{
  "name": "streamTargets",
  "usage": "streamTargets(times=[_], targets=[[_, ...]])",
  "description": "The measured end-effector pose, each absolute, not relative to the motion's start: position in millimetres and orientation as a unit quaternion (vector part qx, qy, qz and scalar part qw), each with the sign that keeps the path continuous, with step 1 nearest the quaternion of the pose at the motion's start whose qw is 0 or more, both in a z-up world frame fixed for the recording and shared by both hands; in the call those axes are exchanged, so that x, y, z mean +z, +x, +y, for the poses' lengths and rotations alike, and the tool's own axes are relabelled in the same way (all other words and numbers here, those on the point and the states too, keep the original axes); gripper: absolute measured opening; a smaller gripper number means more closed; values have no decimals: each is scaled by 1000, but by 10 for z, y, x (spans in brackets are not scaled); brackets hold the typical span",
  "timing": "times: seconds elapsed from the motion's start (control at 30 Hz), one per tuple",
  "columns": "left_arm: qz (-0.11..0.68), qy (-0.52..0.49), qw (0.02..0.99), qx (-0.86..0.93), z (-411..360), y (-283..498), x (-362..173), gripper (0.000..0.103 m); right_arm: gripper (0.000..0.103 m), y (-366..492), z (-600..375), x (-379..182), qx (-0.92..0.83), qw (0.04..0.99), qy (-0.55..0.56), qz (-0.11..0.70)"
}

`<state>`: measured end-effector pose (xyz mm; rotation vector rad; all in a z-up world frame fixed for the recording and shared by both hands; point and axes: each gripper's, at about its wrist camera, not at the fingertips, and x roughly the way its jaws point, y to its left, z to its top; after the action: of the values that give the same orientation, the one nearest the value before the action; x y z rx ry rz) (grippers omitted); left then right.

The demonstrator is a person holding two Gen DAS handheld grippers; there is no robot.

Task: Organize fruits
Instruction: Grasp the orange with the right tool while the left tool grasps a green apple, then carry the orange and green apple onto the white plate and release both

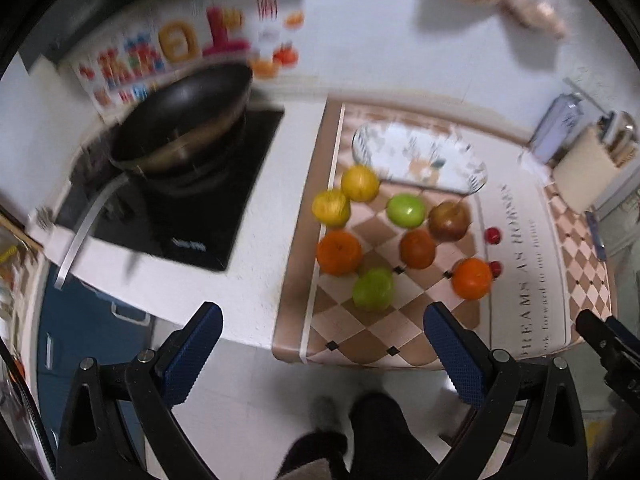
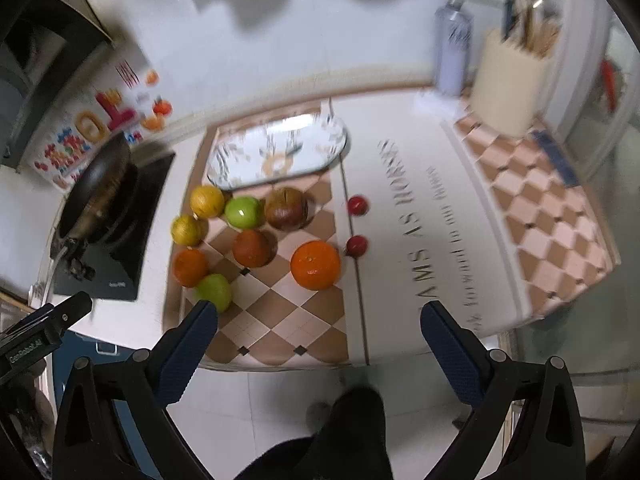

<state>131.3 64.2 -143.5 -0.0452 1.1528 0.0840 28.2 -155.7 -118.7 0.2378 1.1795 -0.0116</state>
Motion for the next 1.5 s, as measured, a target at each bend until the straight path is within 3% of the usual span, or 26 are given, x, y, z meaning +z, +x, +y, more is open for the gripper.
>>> streamTargets(times=[0.17,0.23,0.6,0.67,0.7,0.73,0.83,0.87,1.2,1.5], targets=[[609,-35,791,49,613,1705,-2114,101,100,865,-1536,-1995,28,778,109,618],[643,-45,763,43,545,1863,-2411,95,99,1046,-1528,-2291,45,759,106,641],[735,-48,677,4,161,2186,-3285,93,97,1443,-1402,-2929,84,703,95,700],[737,-51,674,-2,132,2196,-3335,86,92,1501,-1365,-2999,89,697,92,706],[739,-48,672,-4,114,2199,-3359,74,89,1525,-1350,-3038,90,693,92,709],[743,-38,668,-5,84,2209,-3404,69,84,1547,-1340,-3086,94,688,93,714],[738,-3,674,5,50,2207,-3450,56,74,1576,-1329,-3155,97,680,96,721],[736,0,677,6,59,2216,-3451,56,69,1579,-1323,-3163,95,680,92,721],[731,-18,682,-10,107,2227,-3308,56,68,1542,-1262,-3088,86,691,83,712],[682,-79,723,-72,22,2573,-2412,56,68,1768,-1457,-2483,103,712,135,681]])
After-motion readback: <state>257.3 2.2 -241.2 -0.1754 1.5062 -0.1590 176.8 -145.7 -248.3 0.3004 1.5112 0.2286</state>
